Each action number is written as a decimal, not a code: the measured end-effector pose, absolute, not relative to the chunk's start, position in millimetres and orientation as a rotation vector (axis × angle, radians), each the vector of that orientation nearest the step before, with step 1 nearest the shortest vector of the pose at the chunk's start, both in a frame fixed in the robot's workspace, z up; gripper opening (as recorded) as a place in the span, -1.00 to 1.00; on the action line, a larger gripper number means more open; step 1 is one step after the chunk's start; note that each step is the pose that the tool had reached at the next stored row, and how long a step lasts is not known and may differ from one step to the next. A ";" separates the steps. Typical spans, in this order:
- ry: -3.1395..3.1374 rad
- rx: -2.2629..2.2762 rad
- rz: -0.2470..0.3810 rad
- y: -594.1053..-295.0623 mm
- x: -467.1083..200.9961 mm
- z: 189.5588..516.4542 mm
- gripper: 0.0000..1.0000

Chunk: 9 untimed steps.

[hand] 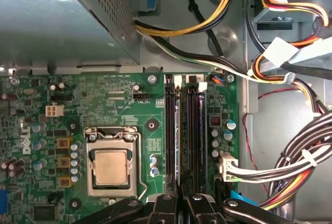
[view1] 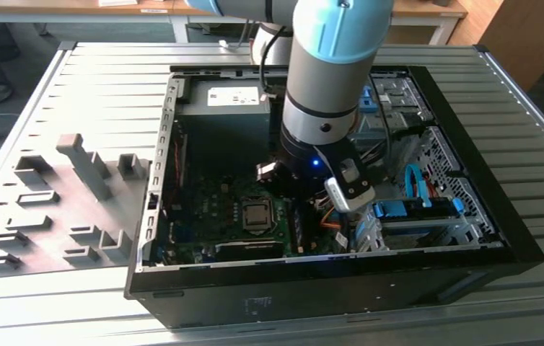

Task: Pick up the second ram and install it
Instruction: 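Insert the second ram into the second slot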

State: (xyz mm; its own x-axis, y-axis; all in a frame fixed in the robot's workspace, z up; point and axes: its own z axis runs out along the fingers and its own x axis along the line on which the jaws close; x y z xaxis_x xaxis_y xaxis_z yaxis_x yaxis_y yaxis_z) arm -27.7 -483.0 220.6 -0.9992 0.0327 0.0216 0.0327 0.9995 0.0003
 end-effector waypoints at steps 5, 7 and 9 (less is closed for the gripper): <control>-3.120 -0.051 -0.001 -479.9 -27.8 217.2 -0.72; -3.120 -0.051 -0.001 -478.3 -27.8 216.2 -0.72; -3.120 -0.051 -0.002 -477.7 -27.7 215.8 -0.72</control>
State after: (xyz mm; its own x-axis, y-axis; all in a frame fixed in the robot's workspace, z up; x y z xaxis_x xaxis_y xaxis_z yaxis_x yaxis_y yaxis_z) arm -27.7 -477.7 215.8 -0.9992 0.0328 0.0215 0.0328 0.9995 0.0006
